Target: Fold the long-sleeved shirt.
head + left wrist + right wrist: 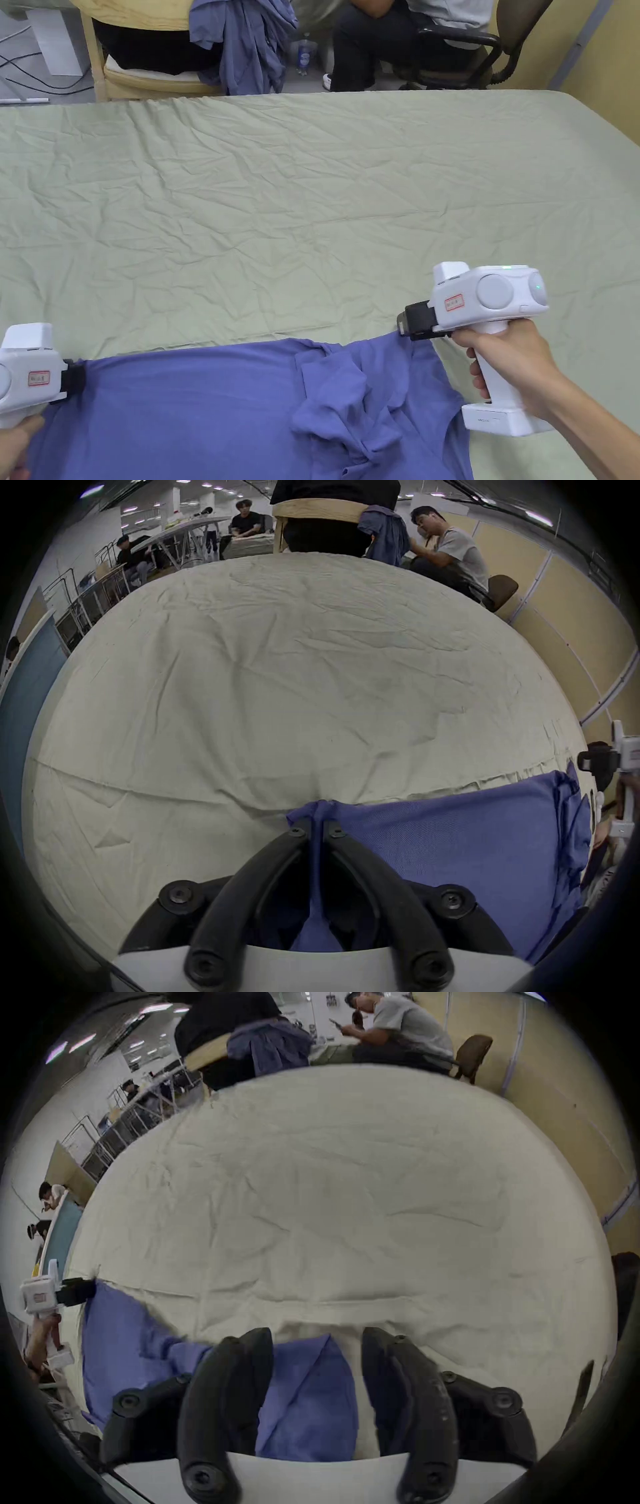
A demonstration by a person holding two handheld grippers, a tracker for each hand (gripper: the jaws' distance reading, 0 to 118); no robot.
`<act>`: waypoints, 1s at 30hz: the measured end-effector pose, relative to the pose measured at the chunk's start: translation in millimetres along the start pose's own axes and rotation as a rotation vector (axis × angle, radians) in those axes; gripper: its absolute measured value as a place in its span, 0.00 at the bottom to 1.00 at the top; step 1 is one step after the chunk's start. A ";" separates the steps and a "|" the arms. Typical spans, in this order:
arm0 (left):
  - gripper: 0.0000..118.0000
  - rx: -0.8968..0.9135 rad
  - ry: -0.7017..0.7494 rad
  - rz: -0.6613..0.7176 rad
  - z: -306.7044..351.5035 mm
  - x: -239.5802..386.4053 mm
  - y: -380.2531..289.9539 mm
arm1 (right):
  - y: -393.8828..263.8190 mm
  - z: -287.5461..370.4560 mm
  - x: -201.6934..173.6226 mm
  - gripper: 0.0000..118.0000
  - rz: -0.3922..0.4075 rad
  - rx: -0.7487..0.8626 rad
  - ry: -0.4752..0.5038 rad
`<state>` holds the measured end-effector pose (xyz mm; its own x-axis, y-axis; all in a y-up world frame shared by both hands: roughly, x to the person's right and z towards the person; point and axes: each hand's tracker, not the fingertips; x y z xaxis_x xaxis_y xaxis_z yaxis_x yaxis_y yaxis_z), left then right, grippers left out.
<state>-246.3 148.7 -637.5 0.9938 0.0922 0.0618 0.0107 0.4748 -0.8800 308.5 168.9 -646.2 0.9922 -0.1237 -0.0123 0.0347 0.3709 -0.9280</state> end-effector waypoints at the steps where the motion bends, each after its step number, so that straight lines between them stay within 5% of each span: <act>1: 0.03 0.002 0.004 -0.007 0.4 1.8 -0.5 | -0.1 -9.9 -1.3 0.47 0.012 -0.027 -0.003; 4: 0.03 0.002 0.014 -0.018 -2.0 2.5 0.2 | -7.4 -31.0 -9.0 0.46 0.096 -0.030 -0.046; 8: 0.03 0.000 0.026 -0.033 -2.9 4.8 1.3 | -7.4 -21.4 -12.1 0.38 0.077 -0.043 -0.060; 9: 0.03 0.001 0.030 -0.037 -2.8 6.1 1.1 | -7.3 -21.6 -11.4 0.33 0.082 -0.043 -0.061; 11: 0.03 0.005 0.040 -0.041 -3.2 7.1 0.7 | -7.0 -16.6 -12.8 0.04 0.079 -0.035 -0.076; 18: 0.02 0.065 0.050 -0.010 25.7 8.4 -5.7 | -23.8 17.5 -13.2 0.03 0.044 0.087 -0.070; 30: 0.02 0.181 0.012 -0.003 126.8 10.0 -40.0 | -76.7 114.4 -37.5 0.03 0.117 0.236 -0.011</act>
<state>-250.8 241.7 -541.9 0.9951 0.0804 0.0581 -0.0050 0.6252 -0.7804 282.3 250.4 -532.0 0.9924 -0.0573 -0.1093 -0.0552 0.5863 -0.8082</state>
